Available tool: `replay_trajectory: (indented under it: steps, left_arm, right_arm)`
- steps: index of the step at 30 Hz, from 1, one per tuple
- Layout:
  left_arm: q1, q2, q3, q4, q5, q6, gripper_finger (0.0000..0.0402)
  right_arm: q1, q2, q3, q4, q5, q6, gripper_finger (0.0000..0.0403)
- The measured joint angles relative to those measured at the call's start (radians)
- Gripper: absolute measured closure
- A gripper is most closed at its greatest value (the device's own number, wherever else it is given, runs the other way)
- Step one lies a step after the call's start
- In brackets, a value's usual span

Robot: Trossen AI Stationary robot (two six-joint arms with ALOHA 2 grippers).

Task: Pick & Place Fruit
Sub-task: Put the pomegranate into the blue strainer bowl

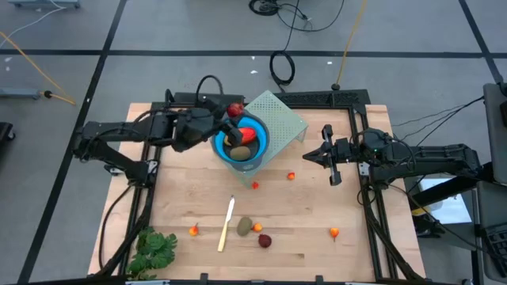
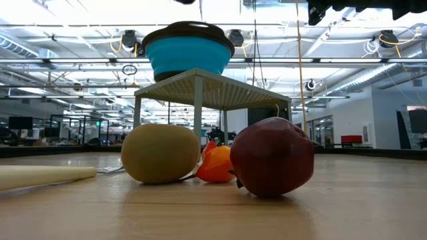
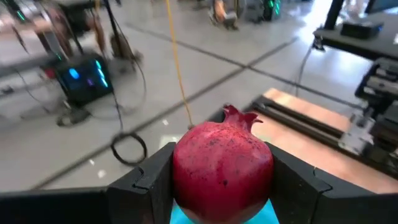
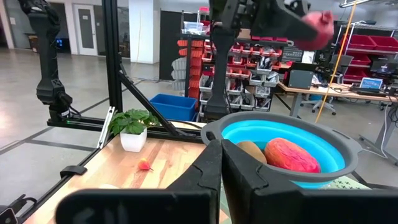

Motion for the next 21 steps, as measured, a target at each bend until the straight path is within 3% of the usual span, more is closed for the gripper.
replay_trajectory:
  steps: [8, 21]
  left_arm:
    - [0.053, 0.0, 0.0, -0.111, 0.181, -0.12, 0.0199]
    - [0.062, 0.01, 0.0, -0.226, 0.325, -0.249, 0.0199]
  right_arm:
    - [0.0, 0.0, 0.0, 0.0, 0.0, -0.001, 0.0399]
    - [0.0, 0.0, 0.0, 0.0, 0.001, -0.003, 0.0399]
